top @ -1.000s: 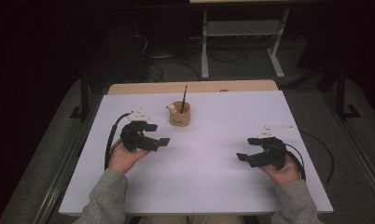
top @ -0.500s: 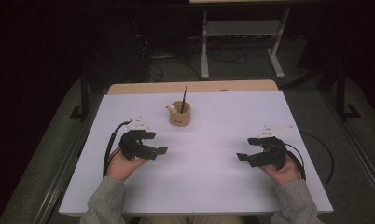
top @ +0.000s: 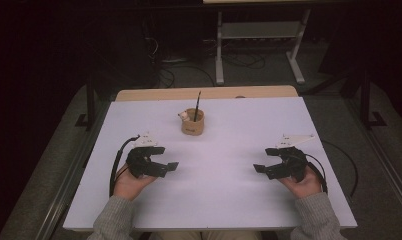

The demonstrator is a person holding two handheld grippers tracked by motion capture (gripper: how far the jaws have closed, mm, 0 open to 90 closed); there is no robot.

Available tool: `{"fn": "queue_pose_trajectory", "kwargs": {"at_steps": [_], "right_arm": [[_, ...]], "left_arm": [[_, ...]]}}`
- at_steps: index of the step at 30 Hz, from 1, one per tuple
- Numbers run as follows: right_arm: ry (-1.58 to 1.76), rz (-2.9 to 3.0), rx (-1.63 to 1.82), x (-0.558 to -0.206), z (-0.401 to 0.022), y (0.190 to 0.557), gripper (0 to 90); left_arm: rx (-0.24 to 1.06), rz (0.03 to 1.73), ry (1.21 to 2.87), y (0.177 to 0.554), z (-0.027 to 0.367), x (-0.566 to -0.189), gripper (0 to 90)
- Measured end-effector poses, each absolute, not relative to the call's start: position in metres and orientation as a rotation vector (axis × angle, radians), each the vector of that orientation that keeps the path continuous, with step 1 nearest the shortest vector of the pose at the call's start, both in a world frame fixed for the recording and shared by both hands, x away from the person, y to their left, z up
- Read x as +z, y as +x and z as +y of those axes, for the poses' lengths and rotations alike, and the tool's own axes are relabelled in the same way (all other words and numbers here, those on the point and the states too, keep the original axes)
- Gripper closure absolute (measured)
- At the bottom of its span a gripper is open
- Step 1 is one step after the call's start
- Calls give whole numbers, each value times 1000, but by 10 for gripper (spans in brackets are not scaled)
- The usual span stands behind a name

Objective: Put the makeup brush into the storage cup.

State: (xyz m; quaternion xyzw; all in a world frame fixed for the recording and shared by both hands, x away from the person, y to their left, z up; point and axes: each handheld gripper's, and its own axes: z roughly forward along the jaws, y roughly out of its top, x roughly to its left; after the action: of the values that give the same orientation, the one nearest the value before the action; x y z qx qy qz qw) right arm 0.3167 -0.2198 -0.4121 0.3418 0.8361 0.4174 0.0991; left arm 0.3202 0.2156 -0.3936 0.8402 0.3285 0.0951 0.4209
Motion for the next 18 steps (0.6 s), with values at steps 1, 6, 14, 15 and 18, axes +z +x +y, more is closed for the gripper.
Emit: {"fn": "queue_pose_trajectory", "kwargs": {"at_steps": [1, 6, 14, 15, 18], "right_arm": [[1010, 2472, 1234, -412, -220, 317, 206], [1011, 2474, 1233, -412, -220, 317, 206], [1020, 2473, 1233, -412, -220, 317, 205], [1020, 2473, 1233, -412, -220, 316, 205], [1014, 2478, 1233, -413, -220, 317, 206]], "left_arm": [[229, 829, 2098, 319, 215, -395, 203], [222, 823, 2102, 315, 216, -396, 201], [257, 813, 2075, 307, 222, -394, 201], [256, 817, 2060, 306, 222, -393, 202], [264, 816, 2059, 303, 225, -393, 202]]}}
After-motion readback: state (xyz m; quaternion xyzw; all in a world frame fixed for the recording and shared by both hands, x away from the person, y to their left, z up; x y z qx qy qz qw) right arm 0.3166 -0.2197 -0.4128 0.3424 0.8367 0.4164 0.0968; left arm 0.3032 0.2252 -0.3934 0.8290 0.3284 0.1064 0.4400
